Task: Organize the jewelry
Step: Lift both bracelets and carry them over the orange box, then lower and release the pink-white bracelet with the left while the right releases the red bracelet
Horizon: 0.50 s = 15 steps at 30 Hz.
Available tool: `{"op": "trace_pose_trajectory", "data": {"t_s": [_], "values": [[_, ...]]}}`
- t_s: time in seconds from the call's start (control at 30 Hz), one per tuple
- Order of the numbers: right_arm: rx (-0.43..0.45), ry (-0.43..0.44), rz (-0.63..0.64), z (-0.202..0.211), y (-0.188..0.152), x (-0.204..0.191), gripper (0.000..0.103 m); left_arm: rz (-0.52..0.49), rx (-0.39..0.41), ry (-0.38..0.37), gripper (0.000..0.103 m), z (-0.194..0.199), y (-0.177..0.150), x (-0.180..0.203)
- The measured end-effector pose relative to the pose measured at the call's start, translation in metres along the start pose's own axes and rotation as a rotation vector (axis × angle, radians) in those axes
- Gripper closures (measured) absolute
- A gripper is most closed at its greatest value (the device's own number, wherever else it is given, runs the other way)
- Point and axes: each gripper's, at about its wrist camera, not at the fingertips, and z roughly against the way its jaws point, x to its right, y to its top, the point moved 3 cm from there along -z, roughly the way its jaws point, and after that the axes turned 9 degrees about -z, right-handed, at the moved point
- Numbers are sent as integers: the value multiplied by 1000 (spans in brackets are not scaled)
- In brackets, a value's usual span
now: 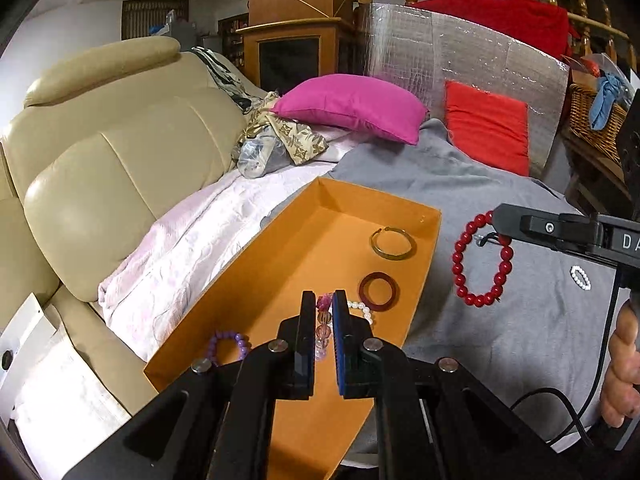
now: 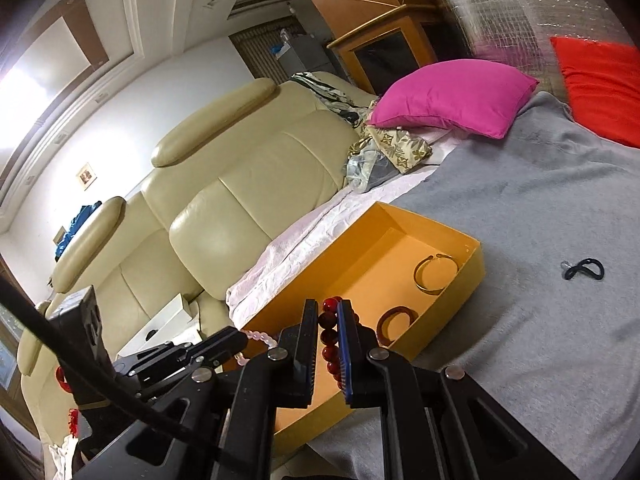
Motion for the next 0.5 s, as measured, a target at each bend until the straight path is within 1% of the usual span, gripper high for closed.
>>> {"op": "trace_pose_trajectory", "data": {"t_s": [0.2,0.5], "values": [[-2,-12,14,3,1,0,92,10,-3,-2,95,-1,0,-1],[-35,-3,38,-12,-5,-11,92,24,-15,3,95,-7,-4,-9]]}}
